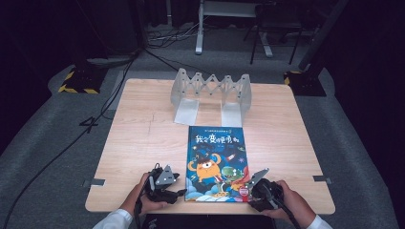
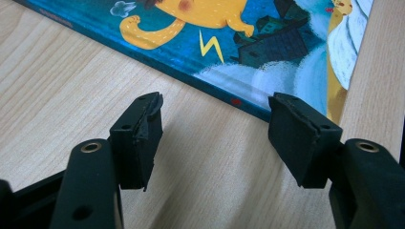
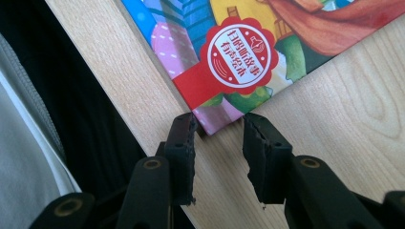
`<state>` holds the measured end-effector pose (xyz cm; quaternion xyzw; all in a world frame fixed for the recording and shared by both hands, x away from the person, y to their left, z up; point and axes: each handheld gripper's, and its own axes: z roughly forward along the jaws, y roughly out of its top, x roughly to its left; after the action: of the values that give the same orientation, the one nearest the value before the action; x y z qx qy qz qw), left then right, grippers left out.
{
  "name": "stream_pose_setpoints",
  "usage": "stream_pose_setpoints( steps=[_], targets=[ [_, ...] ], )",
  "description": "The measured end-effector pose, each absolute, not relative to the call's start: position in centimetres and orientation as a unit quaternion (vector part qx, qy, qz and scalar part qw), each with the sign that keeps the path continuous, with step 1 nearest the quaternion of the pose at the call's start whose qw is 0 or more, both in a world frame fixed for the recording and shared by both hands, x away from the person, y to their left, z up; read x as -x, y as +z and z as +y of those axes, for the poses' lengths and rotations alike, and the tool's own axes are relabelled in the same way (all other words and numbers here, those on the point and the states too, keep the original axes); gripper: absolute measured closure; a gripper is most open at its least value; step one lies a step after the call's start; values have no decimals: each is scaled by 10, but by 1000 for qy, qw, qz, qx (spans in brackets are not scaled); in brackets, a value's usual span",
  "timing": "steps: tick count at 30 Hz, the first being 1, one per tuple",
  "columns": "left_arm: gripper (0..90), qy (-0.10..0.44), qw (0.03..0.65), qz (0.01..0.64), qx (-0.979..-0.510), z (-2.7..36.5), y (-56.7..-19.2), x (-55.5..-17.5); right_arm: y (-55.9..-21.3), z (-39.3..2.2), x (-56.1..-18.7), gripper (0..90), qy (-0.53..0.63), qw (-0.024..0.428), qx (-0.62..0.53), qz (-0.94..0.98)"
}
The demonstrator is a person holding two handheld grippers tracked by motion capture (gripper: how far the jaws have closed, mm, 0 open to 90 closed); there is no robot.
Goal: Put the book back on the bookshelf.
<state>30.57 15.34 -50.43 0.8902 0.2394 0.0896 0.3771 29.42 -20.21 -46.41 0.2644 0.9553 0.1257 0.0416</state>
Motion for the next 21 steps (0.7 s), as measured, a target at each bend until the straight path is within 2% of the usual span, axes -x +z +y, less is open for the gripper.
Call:
stream_pose_setpoints(
  steps=[12,16,21],
  targets=[
    [371,88,378,238,-891,154,-504,-307,-477,-227,-277,652,255,81,-274,924],
    [372,88,378,238,-890,154,-504,-307,-484,-231,-278,651,313,81,-263,909],
    [371,89,377,238,-891,154,-504,-307,-476,-241,-286,472,378,39,-251,890]
  ],
)
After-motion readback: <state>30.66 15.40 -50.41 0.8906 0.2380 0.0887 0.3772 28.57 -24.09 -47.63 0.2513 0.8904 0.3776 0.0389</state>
